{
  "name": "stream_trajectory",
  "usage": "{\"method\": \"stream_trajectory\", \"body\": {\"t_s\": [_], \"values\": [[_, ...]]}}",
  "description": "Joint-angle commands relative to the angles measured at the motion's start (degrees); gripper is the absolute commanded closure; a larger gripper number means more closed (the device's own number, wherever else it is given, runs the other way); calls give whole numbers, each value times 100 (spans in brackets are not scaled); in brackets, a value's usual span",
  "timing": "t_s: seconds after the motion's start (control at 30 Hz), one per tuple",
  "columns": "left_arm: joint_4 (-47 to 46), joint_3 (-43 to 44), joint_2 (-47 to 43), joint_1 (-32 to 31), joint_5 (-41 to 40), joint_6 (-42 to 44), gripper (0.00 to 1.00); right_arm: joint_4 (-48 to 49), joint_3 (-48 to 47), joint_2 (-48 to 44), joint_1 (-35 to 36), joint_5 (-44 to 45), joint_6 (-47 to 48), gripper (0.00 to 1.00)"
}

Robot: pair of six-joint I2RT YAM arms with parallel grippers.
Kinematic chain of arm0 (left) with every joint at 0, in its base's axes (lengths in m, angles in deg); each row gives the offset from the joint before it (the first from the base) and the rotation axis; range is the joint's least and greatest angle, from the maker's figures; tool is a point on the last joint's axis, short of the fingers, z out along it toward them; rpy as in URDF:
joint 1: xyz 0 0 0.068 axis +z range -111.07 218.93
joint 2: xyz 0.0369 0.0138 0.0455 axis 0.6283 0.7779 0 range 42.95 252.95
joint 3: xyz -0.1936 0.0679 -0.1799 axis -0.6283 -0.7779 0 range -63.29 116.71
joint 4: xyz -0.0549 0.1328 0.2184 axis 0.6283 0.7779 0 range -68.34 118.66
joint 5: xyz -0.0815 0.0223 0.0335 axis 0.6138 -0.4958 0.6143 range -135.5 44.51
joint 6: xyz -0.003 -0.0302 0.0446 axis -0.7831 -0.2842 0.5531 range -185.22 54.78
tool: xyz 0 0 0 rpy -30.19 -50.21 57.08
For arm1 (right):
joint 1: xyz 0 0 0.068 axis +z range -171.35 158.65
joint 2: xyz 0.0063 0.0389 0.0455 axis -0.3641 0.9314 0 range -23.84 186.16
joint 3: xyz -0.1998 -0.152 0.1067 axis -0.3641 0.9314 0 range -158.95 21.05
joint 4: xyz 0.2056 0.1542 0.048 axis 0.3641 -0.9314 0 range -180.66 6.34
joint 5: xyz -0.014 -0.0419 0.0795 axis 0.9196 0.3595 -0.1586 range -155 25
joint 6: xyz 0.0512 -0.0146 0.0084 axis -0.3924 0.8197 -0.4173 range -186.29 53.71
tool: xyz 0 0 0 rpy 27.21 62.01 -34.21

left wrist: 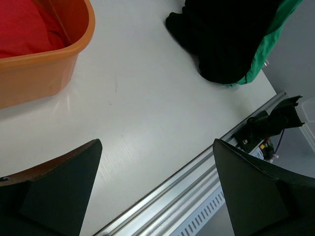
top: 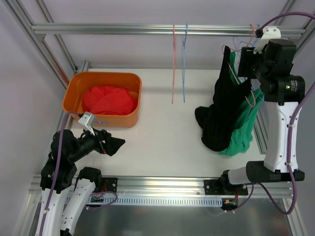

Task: Remove the tank top from the hanger

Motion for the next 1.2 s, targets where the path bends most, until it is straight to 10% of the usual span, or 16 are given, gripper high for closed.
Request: {"method": "stream_trajectory", "body": {"t_s": [0.0, 0.5, 1.17], "values": [[-189, -38, 105, -37, 309, 65, 1, 10, -227, 293, -174, -681, 108, 39], [-207, -55, 150, -37, 309, 56, 1, 194, -33, 549, -253, -910, -146, 100], [-593, 1500, 1028, -37, 1012, -225, 1, 2549, 2094, -1411, -244, -2079, -1078, 100]]}}
